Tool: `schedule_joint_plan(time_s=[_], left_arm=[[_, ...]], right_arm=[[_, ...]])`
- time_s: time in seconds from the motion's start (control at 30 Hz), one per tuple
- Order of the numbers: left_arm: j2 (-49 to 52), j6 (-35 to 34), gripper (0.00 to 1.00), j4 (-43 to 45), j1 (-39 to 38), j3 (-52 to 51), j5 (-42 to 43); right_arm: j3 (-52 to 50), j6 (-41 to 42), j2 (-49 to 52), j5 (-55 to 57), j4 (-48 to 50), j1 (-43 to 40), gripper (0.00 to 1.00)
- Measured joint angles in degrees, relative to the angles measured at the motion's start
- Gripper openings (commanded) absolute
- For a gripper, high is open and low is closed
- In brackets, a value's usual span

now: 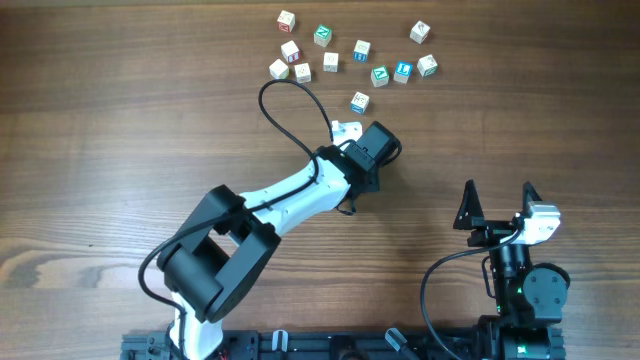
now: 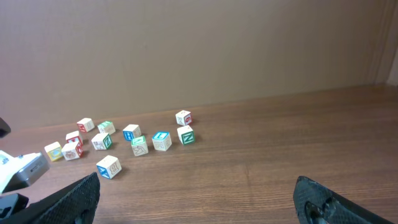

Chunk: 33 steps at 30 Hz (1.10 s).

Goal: Form a tower

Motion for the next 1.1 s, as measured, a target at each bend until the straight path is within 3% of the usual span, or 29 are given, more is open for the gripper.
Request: schedule_joint_plan(time_s=[0.1, 0.2, 0.53, 1.1], left_arm=[[0.44, 0.0, 0.62, 0.52, 0.0, 0.0, 0.42], [0.83, 0.13, 0.49, 0.85, 0.0, 0.0, 0.85], [1.03, 0.2, 0.49, 1.03, 0.0, 0.0, 1.07], [1.03, 0.2, 0.37, 1.03, 0.0, 0.0, 1.25]], right_arm=[[0.0, 0.0, 0.0, 0.0, 0.0, 0.0, 1.0], [0.0, 0.0, 0.0, 0.0, 0.0, 0.0, 1.0], [0.0, 0.0, 0.0, 0.0, 0.0, 0.0, 1.0], [0.0, 0.0, 0.0, 0.0, 0.0, 0.0, 1.0]])
